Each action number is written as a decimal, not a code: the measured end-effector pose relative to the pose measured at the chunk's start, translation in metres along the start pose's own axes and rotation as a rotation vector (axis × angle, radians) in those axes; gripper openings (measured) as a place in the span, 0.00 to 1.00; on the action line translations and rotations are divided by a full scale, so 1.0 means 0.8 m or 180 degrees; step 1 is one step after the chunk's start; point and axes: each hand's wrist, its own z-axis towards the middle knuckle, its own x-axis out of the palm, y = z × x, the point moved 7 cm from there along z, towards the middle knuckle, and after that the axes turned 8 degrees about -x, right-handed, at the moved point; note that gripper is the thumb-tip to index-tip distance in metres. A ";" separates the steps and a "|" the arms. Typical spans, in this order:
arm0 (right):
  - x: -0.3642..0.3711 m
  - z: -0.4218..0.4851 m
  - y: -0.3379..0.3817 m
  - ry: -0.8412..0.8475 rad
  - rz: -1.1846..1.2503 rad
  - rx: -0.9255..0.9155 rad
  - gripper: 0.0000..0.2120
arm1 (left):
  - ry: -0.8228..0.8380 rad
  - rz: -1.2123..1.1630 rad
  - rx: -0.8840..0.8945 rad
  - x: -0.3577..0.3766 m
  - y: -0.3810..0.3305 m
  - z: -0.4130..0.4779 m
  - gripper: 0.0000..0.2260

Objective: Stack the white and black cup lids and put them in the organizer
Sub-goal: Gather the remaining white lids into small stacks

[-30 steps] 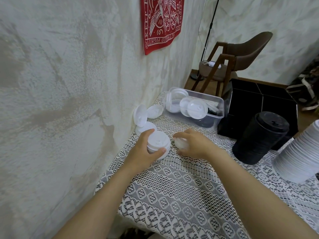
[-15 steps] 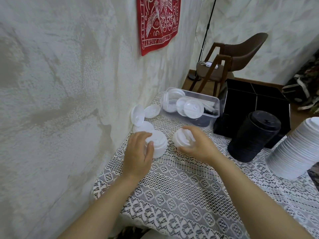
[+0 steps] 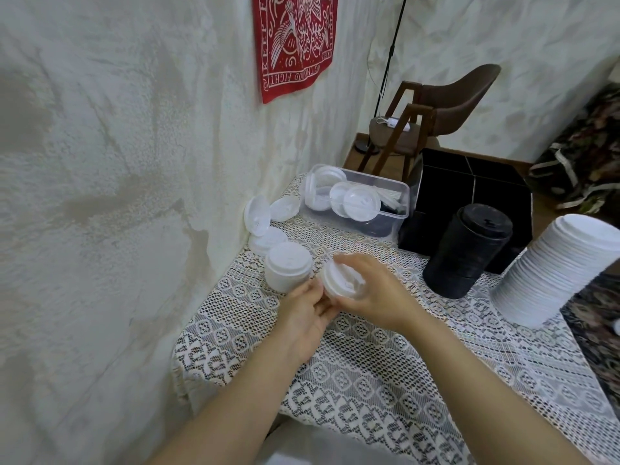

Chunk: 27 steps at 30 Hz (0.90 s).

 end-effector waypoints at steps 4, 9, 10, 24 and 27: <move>0.000 -0.006 0.007 0.0045 -0.0049 -0.0039 0.33 | -0.0059 -0.0093 -0.0085 -0.006 0.007 0.000 0.09; -0.018 -0.004 0.008 -0.0217 0.0012 0.0044 0.32 | -0.0259 0.0727 0.0307 -0.013 -0.005 -0.003 0.08; -0.024 -0.003 0.006 -0.0318 -0.0014 0.0066 0.32 | -0.0351 0.1090 0.0455 -0.014 -0.010 -0.005 0.08; 0.004 -0.009 -0.080 0.0410 -0.0666 0.1043 0.37 | -0.1404 0.3985 0.1844 -0.026 -0.061 -0.035 0.09; 0.002 -0.011 -0.066 0.0272 -0.0610 0.0937 0.35 | -0.1825 0.4040 0.2420 -0.036 -0.085 -0.050 0.09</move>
